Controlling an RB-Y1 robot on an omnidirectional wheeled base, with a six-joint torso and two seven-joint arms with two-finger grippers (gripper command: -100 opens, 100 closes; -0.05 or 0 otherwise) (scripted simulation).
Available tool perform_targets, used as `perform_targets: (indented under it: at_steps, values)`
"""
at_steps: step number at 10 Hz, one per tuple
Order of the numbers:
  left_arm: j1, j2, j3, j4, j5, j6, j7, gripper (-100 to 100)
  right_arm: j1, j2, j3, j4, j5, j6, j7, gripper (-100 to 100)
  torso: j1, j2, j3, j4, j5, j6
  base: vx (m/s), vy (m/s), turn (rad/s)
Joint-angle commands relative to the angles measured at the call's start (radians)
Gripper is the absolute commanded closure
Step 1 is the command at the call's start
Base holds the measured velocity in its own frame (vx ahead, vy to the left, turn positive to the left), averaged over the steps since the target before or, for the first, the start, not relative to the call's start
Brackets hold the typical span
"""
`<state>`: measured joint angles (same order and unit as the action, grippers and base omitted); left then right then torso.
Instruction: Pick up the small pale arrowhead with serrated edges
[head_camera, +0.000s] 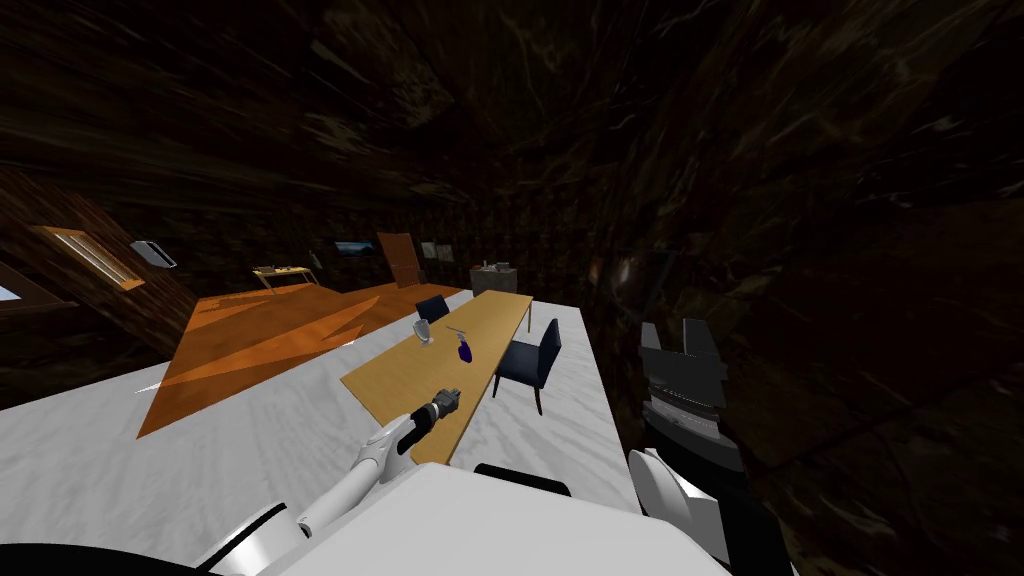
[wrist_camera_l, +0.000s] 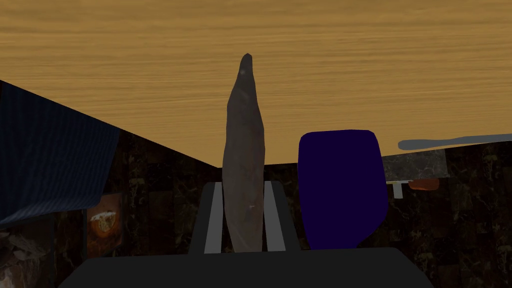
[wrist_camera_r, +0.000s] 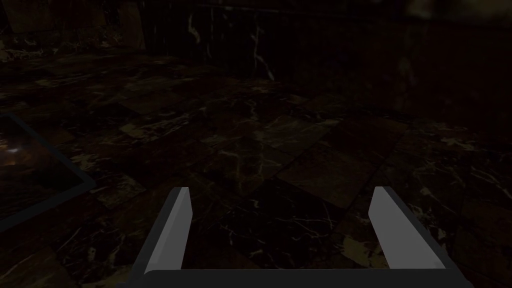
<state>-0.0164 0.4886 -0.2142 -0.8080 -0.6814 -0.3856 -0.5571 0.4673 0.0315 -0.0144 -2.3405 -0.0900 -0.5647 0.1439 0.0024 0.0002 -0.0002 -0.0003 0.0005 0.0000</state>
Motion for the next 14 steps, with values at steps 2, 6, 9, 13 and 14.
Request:
perform_targets:
  at_steps: [2,6,9,13,14]
  values:
    - [0.015,-0.001,0.011,-0.012,0.015,0.012,-0.010,100,0.000,0.000,0.000,0.000,0.000,0.000,0.000,0,0.000,0.000,0.000,0.000,0.000,0.000,-0.026,0.017,-0.108]
    - [0.094,0.009,0.044,-0.107,0.085,0.096,-0.026,100,0.000,0.000,0.000,0.000,0.000,0.000,0.000,0,0.003,0.004,0.002,0.001,0.002,0.003,-0.089,0.047,-0.300]
    - [0.134,0.014,0.061,-0.155,0.120,0.138,-0.034,100,0.000,0.000,0.000,0.000,0.000,0.000,0.000,0,0.004,0.005,0.002,0.000,0.002,0.001,-0.089,0.037,-0.179]
    - [0.182,0.020,0.081,-0.214,0.162,0.184,-0.043,100,0.000,0.000,0.000,0.000,0.000,0.000,0.000,0,0.003,0.003,0.002,0.001,0.002,0.002,-0.063,0.018,-0.192]
    - [0.185,0.020,0.081,-0.218,0.164,0.190,-0.043,0,0.000,0.000,0.000,0.000,0.000,0.000,0.000,0,0.003,0.001,0.000,0.000,0.002,0.001,-0.008,0.002,0.009]
